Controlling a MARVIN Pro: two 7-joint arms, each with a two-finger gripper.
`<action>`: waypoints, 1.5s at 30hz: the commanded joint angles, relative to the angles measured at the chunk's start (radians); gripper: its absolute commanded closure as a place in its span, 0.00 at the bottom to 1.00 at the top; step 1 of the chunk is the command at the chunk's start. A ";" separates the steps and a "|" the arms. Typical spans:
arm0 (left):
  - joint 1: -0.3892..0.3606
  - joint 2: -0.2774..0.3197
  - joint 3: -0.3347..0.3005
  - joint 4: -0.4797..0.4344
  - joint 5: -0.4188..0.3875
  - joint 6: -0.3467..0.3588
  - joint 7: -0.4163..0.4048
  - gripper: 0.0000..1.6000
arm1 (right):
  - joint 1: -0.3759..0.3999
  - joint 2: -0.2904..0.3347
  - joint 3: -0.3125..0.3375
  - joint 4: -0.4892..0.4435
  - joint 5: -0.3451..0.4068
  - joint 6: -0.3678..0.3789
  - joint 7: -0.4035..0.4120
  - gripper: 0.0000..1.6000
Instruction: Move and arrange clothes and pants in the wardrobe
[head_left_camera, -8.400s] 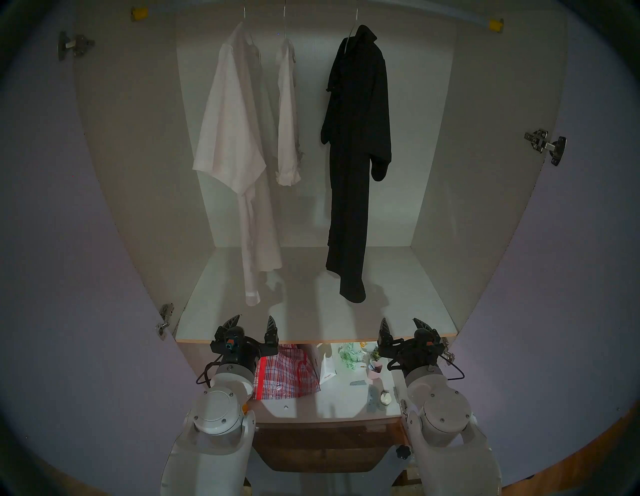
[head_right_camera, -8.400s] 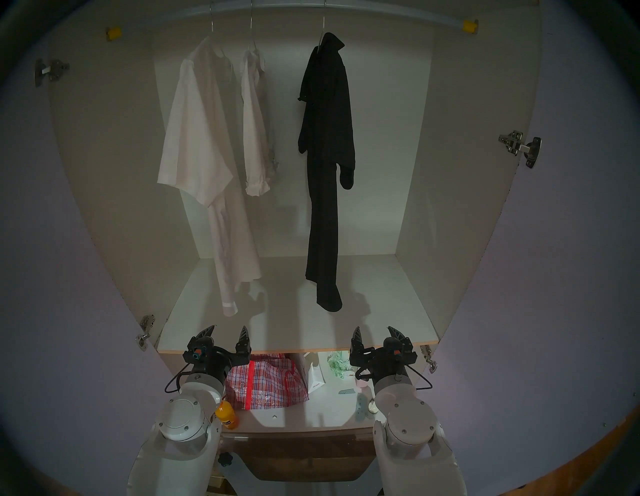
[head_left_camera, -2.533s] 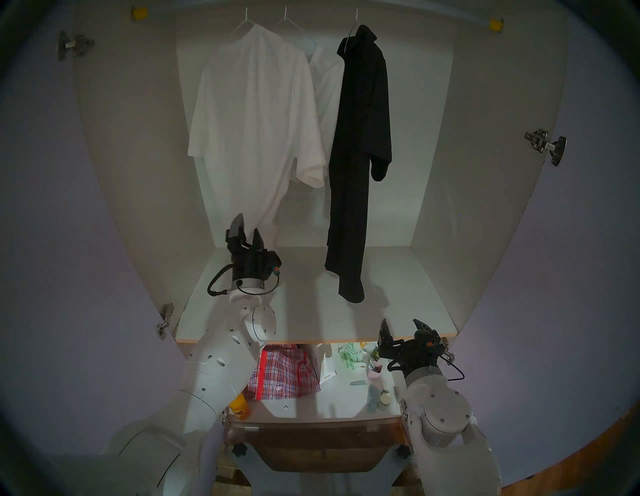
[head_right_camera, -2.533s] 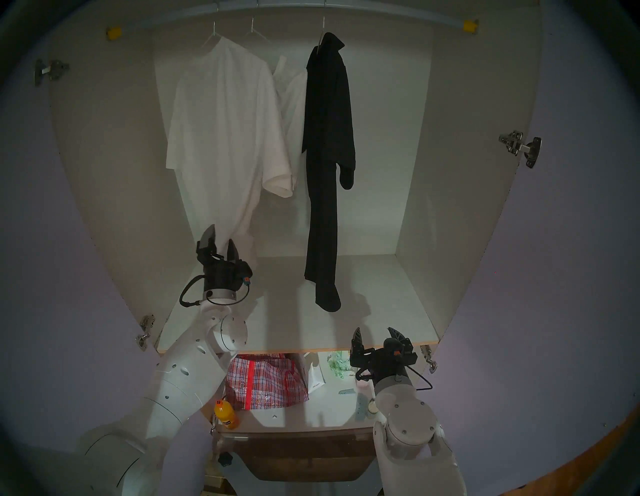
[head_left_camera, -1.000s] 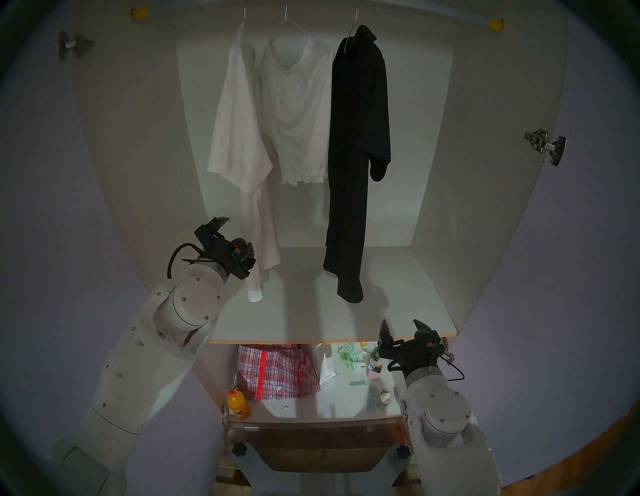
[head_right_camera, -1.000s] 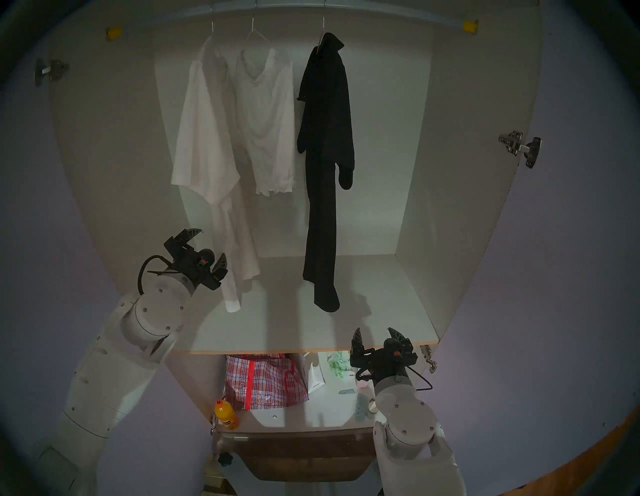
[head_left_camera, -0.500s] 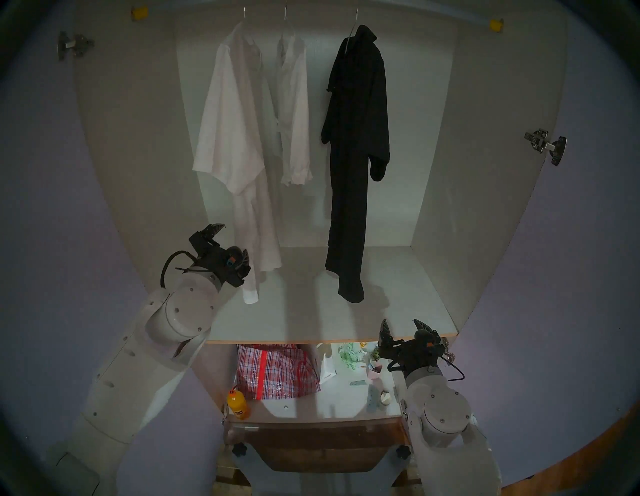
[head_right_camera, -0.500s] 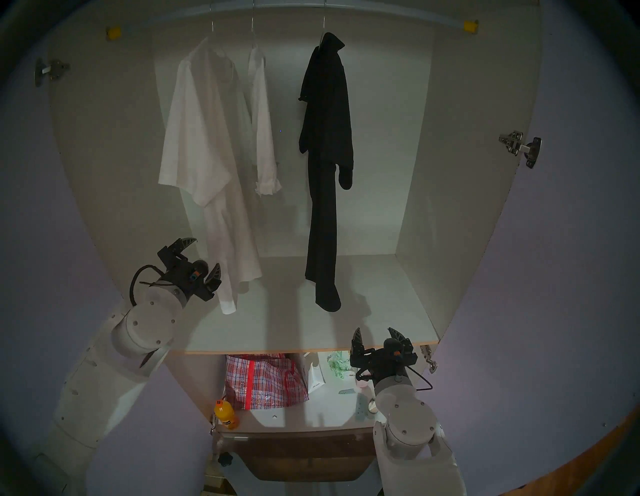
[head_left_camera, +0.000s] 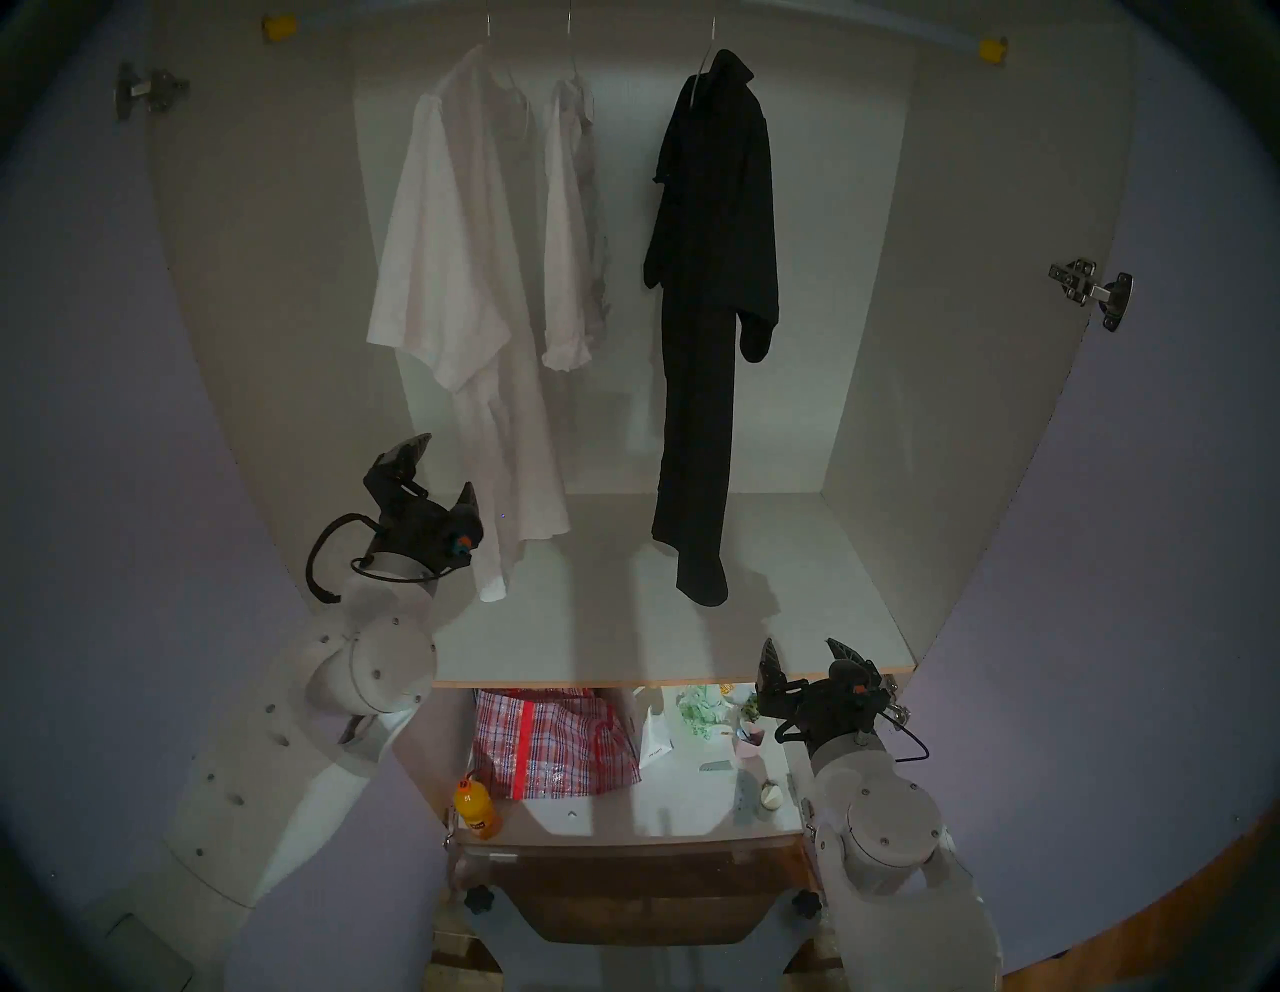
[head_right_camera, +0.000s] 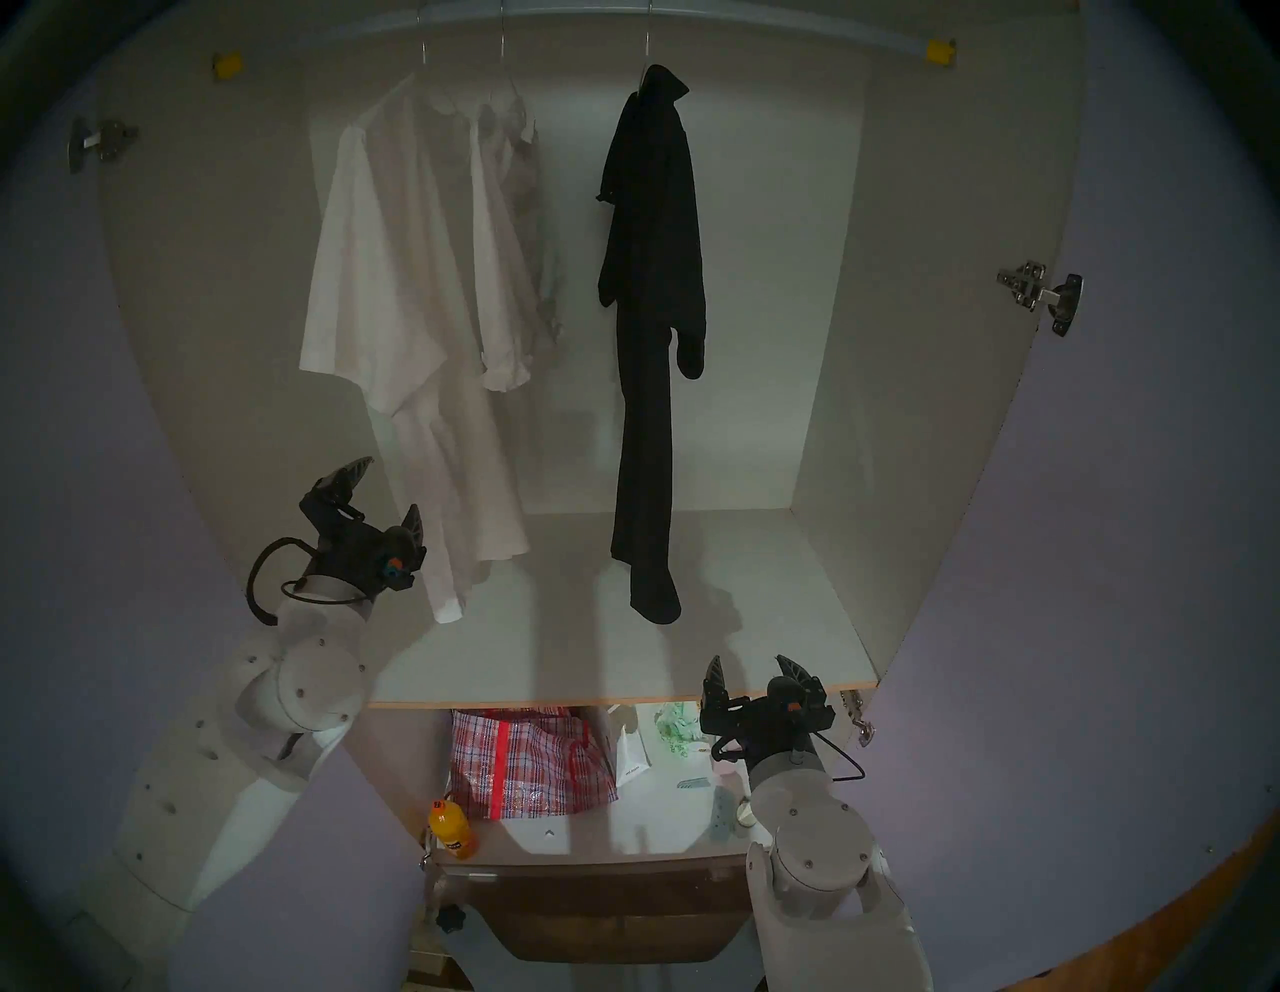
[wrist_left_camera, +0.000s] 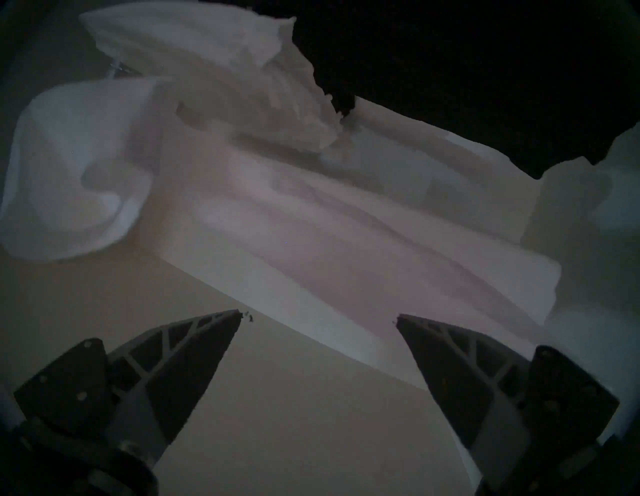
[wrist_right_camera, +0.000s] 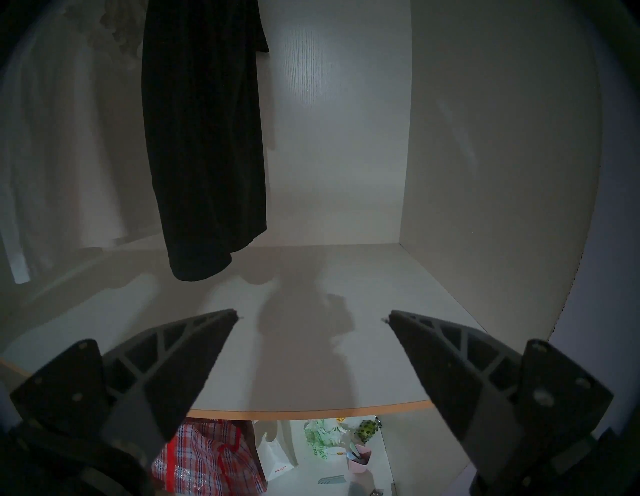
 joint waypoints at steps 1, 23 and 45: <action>-0.098 -0.052 0.027 0.064 0.046 0.023 0.031 0.00 | 0.009 -0.003 -0.002 -0.026 0.002 -0.005 0.001 0.00; 0.025 0.103 -0.106 -0.116 -0.013 0.079 -0.228 0.00 | 0.009 -0.004 -0.002 -0.027 0.001 -0.004 0.002 0.00; -0.152 -0.025 -0.012 0.085 0.091 0.108 -0.120 0.00 | 0.009 -0.005 -0.001 -0.027 0.001 -0.005 0.002 0.00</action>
